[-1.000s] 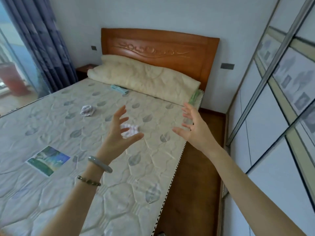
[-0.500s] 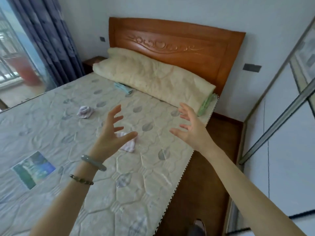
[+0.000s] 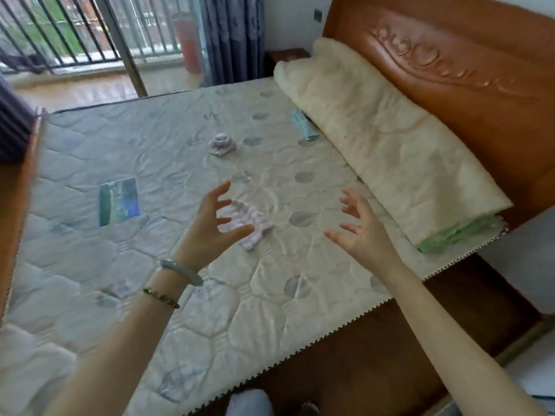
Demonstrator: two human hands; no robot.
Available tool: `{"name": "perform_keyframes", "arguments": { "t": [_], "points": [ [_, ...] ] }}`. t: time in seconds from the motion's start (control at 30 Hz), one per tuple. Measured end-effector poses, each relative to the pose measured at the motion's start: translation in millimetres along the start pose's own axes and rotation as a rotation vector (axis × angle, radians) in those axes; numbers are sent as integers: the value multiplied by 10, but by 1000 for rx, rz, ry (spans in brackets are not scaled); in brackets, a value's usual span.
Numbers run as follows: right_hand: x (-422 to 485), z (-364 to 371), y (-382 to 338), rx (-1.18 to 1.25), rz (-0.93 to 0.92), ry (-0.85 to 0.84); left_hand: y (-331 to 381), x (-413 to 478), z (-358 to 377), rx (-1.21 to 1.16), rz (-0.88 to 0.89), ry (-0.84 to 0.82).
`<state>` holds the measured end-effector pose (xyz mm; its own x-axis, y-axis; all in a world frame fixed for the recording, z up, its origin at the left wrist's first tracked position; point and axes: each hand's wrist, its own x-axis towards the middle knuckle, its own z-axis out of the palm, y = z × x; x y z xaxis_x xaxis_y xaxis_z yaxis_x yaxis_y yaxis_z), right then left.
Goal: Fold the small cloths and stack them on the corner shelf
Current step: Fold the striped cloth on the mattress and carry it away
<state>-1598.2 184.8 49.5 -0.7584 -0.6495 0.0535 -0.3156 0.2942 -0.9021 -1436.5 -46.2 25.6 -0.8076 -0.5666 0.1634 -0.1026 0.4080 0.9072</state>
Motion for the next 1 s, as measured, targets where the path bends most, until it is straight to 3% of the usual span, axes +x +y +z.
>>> {"name": "perform_keyframes", "arguments": {
  "t": [0.37, 0.6, 1.0],
  "points": [
    [1130, 652, 602, -2, -32, -218, -747, 434, 149, 76, -165, 132],
    [1922, 1027, 954, -8, 34, -235, -1353, 1242, 274, 97, -208, 107],
    [2923, 1979, 2139, -2, 268, -246, -2994, 2245, 502, 176, -516, -15]
  ]
}}
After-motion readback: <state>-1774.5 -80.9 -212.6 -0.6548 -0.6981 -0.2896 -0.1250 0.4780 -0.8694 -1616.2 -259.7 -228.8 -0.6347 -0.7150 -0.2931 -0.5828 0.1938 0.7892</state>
